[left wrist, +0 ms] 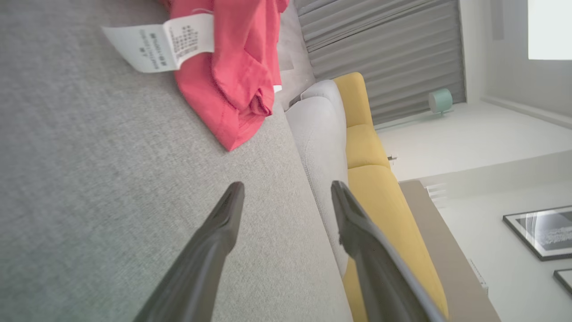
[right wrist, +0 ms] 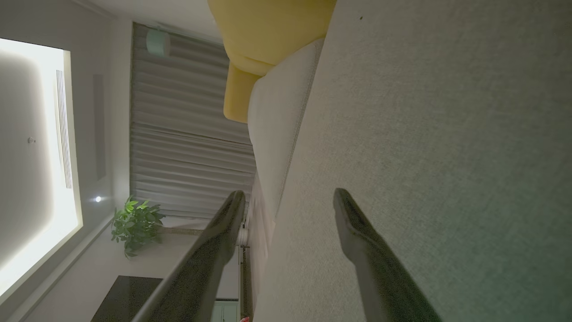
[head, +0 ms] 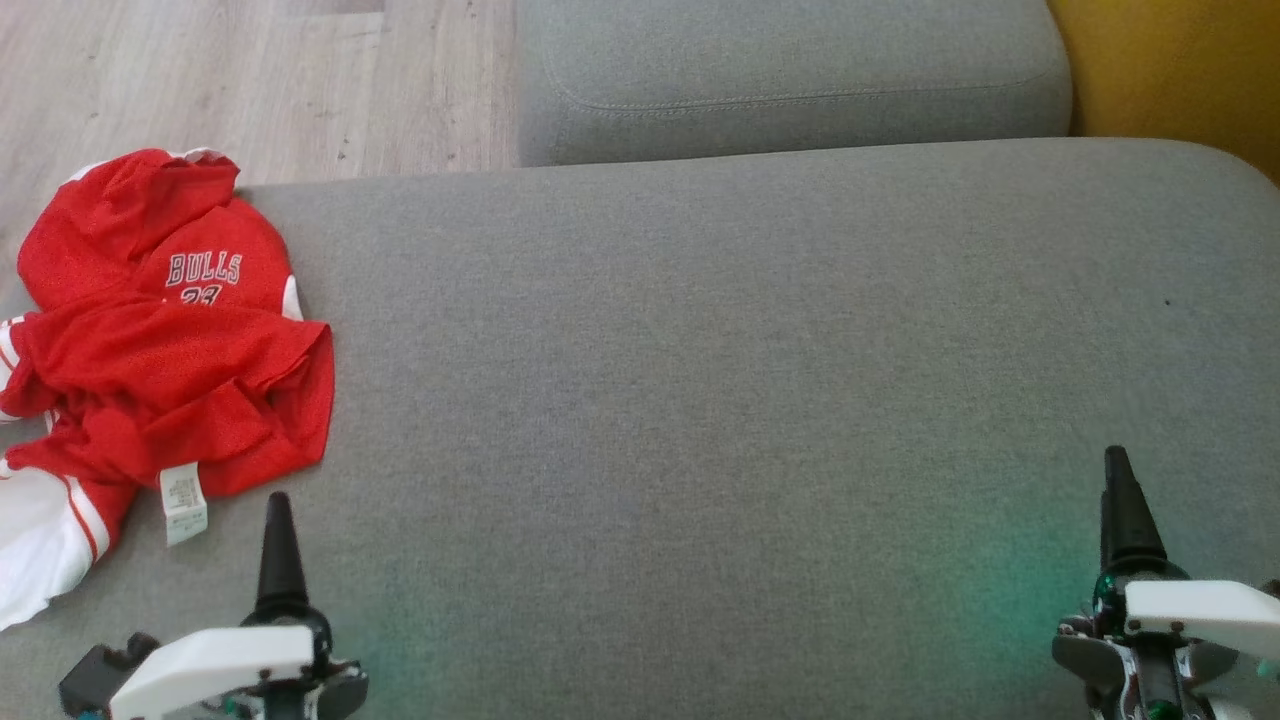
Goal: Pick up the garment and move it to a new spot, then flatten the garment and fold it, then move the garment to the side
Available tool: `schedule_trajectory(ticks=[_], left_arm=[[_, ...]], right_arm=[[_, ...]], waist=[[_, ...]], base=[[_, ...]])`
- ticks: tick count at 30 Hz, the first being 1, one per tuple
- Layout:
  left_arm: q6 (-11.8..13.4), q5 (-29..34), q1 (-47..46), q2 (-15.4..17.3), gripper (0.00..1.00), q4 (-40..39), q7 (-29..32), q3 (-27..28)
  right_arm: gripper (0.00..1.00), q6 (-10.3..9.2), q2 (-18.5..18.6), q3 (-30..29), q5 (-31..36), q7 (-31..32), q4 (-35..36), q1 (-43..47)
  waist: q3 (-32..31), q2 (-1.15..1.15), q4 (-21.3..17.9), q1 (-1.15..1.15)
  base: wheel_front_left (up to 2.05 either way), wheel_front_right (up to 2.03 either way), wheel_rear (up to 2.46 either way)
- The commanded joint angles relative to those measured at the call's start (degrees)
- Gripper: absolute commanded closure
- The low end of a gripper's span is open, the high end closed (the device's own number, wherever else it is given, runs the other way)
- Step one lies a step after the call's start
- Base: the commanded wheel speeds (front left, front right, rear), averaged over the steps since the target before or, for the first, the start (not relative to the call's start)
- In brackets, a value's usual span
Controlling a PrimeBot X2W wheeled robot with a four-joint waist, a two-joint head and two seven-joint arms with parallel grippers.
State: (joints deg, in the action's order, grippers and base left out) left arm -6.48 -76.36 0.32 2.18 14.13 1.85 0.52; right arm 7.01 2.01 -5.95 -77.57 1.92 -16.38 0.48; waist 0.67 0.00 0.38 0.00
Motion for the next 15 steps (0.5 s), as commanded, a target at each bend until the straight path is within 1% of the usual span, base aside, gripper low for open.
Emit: schedule_trajectory(ticks=[1,15], left_arm=[[0.20,1.89,-2.04,0.37,0.00,-2.61,-0.70,-0.05],[1.28,16.20,-1.61,0.42,0.00,-4.49,-3.25,-2.26]], right_arm=[[0.00,0.12,0.44,0.46,1.60,-0.89,2.58,-2.34],[0.00,0.18,0.51,3.13,17.02,-3.42,5.12,-1.94]], waist=[[0.04,0.00,0.05,0.00],[0.54,0.00,0.42,0.00]], base=[[0.00,0.00,0.00],[0.00,0.00,0.00]])
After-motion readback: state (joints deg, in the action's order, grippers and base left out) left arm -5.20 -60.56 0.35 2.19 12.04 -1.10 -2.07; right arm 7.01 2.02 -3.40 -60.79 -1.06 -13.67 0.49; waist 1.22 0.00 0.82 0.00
